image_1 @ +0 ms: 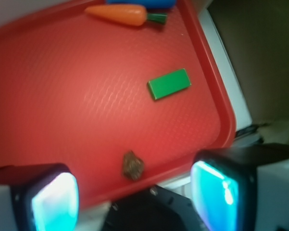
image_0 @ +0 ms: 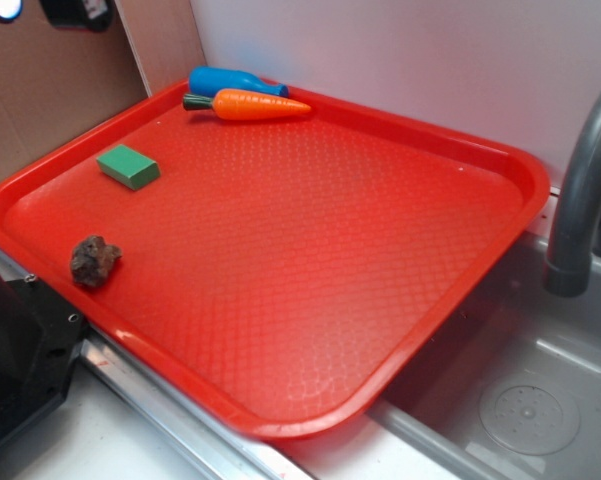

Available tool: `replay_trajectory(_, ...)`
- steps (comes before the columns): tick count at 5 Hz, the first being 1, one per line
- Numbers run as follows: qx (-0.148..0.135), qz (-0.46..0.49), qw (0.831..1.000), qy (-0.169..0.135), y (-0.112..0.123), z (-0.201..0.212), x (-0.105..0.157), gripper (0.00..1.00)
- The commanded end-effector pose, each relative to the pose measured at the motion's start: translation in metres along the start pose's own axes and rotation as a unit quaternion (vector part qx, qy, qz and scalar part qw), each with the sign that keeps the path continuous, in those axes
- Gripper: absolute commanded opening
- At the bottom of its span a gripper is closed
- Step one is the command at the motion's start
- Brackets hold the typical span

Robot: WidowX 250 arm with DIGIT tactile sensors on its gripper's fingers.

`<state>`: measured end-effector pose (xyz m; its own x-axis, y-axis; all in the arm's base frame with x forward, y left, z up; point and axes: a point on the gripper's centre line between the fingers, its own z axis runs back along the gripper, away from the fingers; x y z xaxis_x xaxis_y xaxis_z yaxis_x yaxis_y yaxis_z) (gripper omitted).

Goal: Grab the green block.

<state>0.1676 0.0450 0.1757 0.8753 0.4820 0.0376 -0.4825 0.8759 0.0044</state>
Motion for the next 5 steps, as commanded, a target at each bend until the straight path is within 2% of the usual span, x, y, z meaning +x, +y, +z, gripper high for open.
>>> replay_trajectory(1,0.002,0.153,0.983,-0.101,0.020,-0.031,0.040,1.00)
replay_trajectory(2,0.003,0.217,0.968,-0.126,0.028,-0.053,0.053,1.00)
replay_trajectory(3,0.008,0.263,0.955,-0.138,0.043,-0.071,0.061,1.00)
replay_trajectory(4,-0.003,0.310,0.946,-0.098,0.059,-0.103,0.061,1.00)
replay_trajectory(5,0.003,0.348,0.936,-0.054,0.066,-0.128,0.058,1.00)
